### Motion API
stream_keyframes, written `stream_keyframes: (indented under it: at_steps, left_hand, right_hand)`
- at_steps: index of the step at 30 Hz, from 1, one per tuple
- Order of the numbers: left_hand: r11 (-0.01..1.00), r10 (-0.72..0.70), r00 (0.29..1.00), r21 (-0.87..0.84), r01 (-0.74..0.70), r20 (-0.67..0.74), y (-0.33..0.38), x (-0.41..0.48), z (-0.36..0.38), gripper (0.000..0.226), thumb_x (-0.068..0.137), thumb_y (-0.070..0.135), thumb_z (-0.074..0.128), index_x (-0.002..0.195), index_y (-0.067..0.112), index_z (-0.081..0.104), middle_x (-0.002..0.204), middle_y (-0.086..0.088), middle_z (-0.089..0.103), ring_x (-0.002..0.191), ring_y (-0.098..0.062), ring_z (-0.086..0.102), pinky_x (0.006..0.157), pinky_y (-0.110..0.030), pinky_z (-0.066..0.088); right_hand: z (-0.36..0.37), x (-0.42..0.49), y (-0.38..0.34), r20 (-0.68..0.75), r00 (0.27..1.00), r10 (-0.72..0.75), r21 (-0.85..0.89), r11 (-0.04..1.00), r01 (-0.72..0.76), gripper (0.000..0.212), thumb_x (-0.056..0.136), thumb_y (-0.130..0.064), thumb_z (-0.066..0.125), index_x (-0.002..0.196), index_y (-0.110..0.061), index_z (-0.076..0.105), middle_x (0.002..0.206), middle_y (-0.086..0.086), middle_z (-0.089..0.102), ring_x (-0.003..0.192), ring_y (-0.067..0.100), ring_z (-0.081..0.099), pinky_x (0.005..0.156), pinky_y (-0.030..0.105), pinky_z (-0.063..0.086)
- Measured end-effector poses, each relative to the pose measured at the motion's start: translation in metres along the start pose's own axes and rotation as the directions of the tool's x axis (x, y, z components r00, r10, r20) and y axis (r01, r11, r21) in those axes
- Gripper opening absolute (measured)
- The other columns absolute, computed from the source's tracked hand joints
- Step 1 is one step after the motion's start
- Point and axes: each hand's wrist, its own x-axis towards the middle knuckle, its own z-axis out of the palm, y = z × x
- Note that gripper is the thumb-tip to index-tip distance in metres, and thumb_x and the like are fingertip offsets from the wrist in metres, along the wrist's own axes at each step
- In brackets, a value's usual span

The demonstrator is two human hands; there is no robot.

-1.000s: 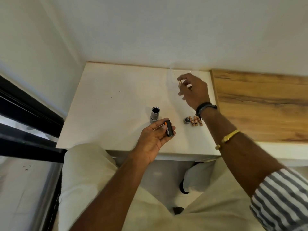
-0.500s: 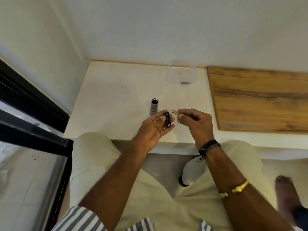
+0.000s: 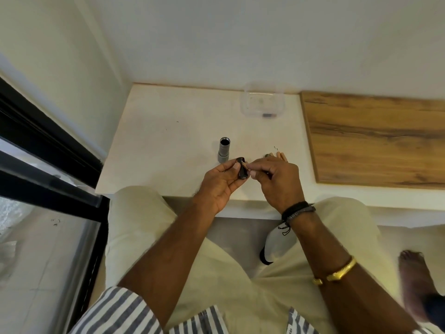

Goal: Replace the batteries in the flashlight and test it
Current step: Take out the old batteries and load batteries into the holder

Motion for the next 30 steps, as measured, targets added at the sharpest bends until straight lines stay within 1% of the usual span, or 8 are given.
stream_keyframes:
  at_steps: [4, 9, 15, 17, 19, 22, 26, 30]
  left_hand:
    - [1.000, -0.018, 1.000, -0.014, 0.018, 0.004, -0.002, 0.000, 0.001, 0.020, 0.094, 0.001, 0.060, 0.113, 0.000, 0.066, 0.105, -0.016, 0.075, 0.097, -0.026, 0.073, 0.080, -0.033, 0.061]
    - [0.999, -0.028, 1.000, -0.015, 0.028, -0.013, -0.003, 0.000, 0.001, 0.017, 0.093, 0.000, 0.060, 0.108, 0.003, 0.067, 0.101, -0.015, 0.076, 0.093, -0.025, 0.075, 0.077, -0.033, 0.061]
    - [1.000, -0.025, 1.000, 0.012, 0.025, -0.019, -0.001, -0.002, 0.002, 0.018, 0.093, -0.001, 0.060, 0.111, 0.001, 0.066, 0.103, -0.016, 0.075, 0.093, -0.027, 0.074, 0.076, -0.034, 0.062]
    - [0.999, -0.030, 0.999, 0.022, 0.030, -0.025, -0.001, -0.002, 0.002, 0.023, 0.093, -0.001, 0.060, 0.116, -0.001, 0.064, 0.107, -0.019, 0.073, 0.095, -0.028, 0.073, 0.079, -0.035, 0.062]
    - [0.999, -0.035, 0.999, 0.022, 0.035, -0.028, -0.001, -0.003, 0.003, 0.025, 0.094, 0.000, 0.060, 0.118, -0.002, 0.063, 0.108, -0.019, 0.073, 0.096, -0.028, 0.073, 0.080, -0.035, 0.061]
    - [0.999, -0.035, 0.999, 0.025, 0.036, -0.025, 0.000, -0.001, 0.003, 0.020, 0.093, 0.000, 0.060, 0.112, 0.001, 0.065, 0.103, -0.017, 0.075, 0.095, -0.028, 0.074, 0.079, -0.035, 0.062]
    - [0.999, -0.035, 0.999, 0.041, 0.036, -0.023, 0.000, -0.001, 0.003, 0.017, 0.094, -0.001, 0.058, 0.108, 0.004, 0.066, 0.100, -0.015, 0.076, 0.094, -0.027, 0.074, 0.079, -0.035, 0.062]
    - [0.998, -0.039, 0.999, 0.050, 0.040, -0.030, -0.002, -0.003, 0.007, 0.017, 0.094, -0.001, 0.059, 0.108, 0.003, 0.067, 0.103, -0.015, 0.075, 0.092, -0.025, 0.074, 0.076, -0.033, 0.062]
  right_hand:
    - [0.001, -0.001, -0.005, -0.034, 0.997, -0.069, -0.076, 0.995, 0.066, 0.020, 0.085, 0.007, 0.072, 0.100, -0.003, 0.080, 0.095, 0.013, 0.078, 0.086, 0.016, 0.064, 0.092, -0.012, 0.021]
    - [0.004, -0.003, -0.005, 0.002, 0.998, -0.069, -0.117, 0.991, 0.069, 0.018, 0.086, 0.006, 0.072, 0.097, -0.004, 0.081, 0.095, 0.012, 0.078, 0.089, 0.023, 0.070, 0.090, -0.007, 0.032]
    - [0.001, 0.000, -0.003, -0.034, 0.999, 0.006, -0.020, 1.000, -0.007, 0.013, 0.080, 0.008, 0.078, 0.086, -0.003, 0.081, 0.086, 0.012, 0.078, 0.075, 0.010, 0.066, 0.088, -0.013, 0.021]
    - [0.001, 0.002, 0.000, -0.015, 0.998, 0.055, 0.024, 0.998, -0.055, 0.011, 0.079, 0.005, 0.079, 0.085, -0.004, 0.081, 0.085, 0.010, 0.078, 0.076, -0.001, 0.062, 0.086, -0.014, 0.021]
    - [-0.001, 0.004, 0.002, 0.011, 0.996, 0.084, 0.041, 0.996, -0.085, 0.011, 0.080, 0.003, 0.080, 0.086, -0.006, 0.081, 0.087, 0.009, 0.078, 0.078, -0.003, 0.060, 0.086, -0.014, 0.020]
    - [-0.001, 0.005, 0.003, 0.045, 0.996, 0.075, 0.040, 0.996, -0.077, 0.011, 0.081, 0.005, 0.077, 0.086, -0.003, 0.081, 0.090, 0.011, 0.077, 0.079, -0.002, 0.059, 0.084, -0.015, 0.019]
    - [0.002, 0.004, 0.005, 0.069, 0.995, 0.076, 0.020, 0.997, -0.078, 0.012, 0.085, 0.005, 0.074, 0.090, -0.004, 0.080, 0.095, 0.011, 0.076, 0.082, 0.011, 0.061, 0.083, -0.013, 0.025]
    - [0.004, 0.006, 0.008, 0.056, 0.995, 0.078, 0.017, 0.997, -0.079, 0.014, 0.085, 0.003, 0.074, 0.090, -0.008, 0.081, 0.091, 0.008, 0.074, 0.082, 0.017, 0.064, 0.088, -0.012, 0.022]
